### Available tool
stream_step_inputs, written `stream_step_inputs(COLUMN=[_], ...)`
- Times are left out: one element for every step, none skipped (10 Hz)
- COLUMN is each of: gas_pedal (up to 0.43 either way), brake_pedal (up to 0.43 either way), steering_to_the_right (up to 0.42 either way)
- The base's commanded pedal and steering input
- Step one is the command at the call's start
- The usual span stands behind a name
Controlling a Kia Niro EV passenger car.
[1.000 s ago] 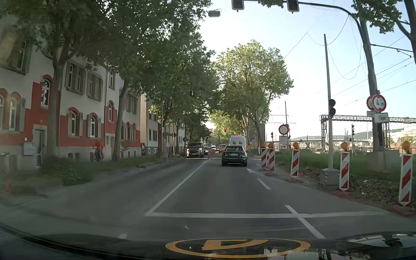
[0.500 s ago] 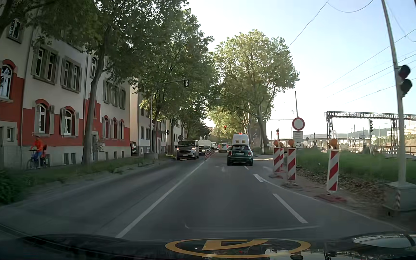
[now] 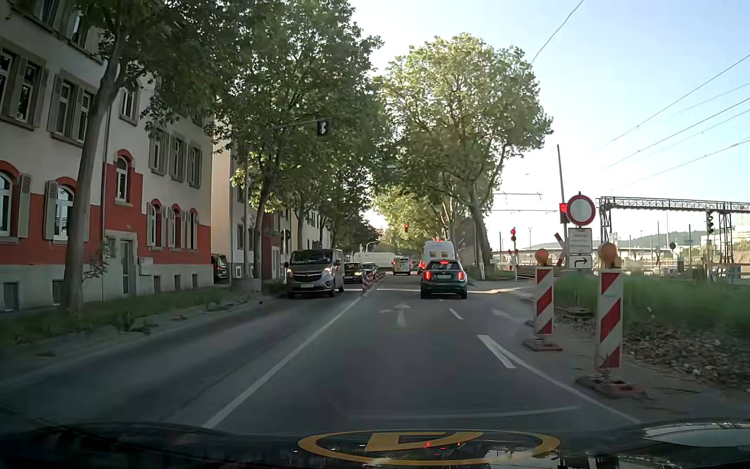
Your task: Follow the waypoints while adhering to traffic rules and regulations
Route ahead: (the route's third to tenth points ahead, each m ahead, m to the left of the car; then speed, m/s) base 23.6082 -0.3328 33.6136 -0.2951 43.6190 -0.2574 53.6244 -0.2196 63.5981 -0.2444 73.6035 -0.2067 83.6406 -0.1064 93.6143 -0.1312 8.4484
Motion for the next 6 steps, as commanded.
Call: stream_step_inputs(gas_pedal=[0.098,0.098,0.098,0.098,0.087,0.087], brake_pedal=[0.000,0.000,0.000,0.000,0.000,0.000], steering_to_the_right=[-0.001,0.002,0.003,0.005,0.008,0.011])
